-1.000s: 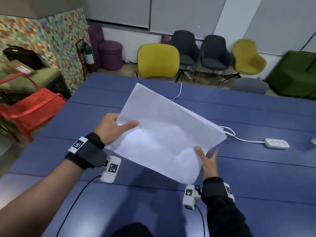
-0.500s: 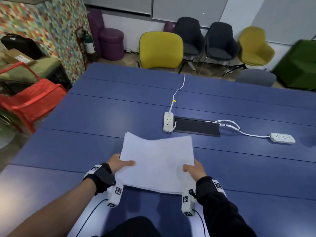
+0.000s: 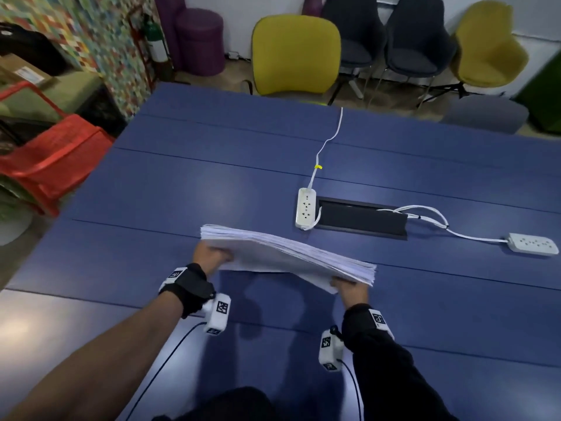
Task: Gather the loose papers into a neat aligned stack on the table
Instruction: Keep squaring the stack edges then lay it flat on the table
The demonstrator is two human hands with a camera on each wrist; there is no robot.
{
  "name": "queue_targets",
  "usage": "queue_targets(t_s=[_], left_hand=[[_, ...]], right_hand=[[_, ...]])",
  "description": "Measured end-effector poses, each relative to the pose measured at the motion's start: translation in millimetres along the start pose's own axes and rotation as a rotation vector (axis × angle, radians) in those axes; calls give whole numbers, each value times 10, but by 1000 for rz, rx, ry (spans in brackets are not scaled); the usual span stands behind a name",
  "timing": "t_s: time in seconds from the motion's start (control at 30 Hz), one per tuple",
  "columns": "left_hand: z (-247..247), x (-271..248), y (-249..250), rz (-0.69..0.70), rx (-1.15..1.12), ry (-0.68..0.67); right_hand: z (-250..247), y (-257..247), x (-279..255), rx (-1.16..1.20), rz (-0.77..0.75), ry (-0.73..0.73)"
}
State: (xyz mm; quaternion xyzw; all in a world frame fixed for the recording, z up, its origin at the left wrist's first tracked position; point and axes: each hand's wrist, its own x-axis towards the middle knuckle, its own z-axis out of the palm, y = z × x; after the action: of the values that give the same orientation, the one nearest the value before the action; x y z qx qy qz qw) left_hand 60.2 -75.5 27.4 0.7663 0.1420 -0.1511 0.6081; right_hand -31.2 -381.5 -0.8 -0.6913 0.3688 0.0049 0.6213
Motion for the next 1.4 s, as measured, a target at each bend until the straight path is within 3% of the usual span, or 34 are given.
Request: queue_targets(t_s=[0.13,0.33,0.4,0.47,0.67,0.8,0.9,0.97,1.1,1.3,1.4], left_hand=[[48,33,-247,-103,4,48],[-38,28,-343,-131,-30,102],[-16,25,-404,-155,-15,95],[1,16,-398,-171,-3,69],[-90,-24,-122,-198,-3,-112],[-33,-230,-30,-224,-191,-185],[-71,-359,30,-226,-276,-136],[-139,-433,91,-221,-264,-174],[-269,-544,203,-150,-245,-235],[-254,-661,311,-67,-289,-210],[-207,-690,289,-34,-378,-177]], right_hand=[[135,157,26,-11,73,44],[135,-23,140,-101,-166,49],[172,51,125,-80,-46,32],[149,84,83,-31,87,16],[-20,-367,-15,-2,-47,-87],[-75,-542,-38,-15,-99,-148],[-186,-580,-57,-20,-70,-177],[-309,-510,-80,25,20,-199],[-360,-380,-359,277,222,-245],[-139,-267,-707,914,159,-31],[2,-271,-873,1021,171,-21]])
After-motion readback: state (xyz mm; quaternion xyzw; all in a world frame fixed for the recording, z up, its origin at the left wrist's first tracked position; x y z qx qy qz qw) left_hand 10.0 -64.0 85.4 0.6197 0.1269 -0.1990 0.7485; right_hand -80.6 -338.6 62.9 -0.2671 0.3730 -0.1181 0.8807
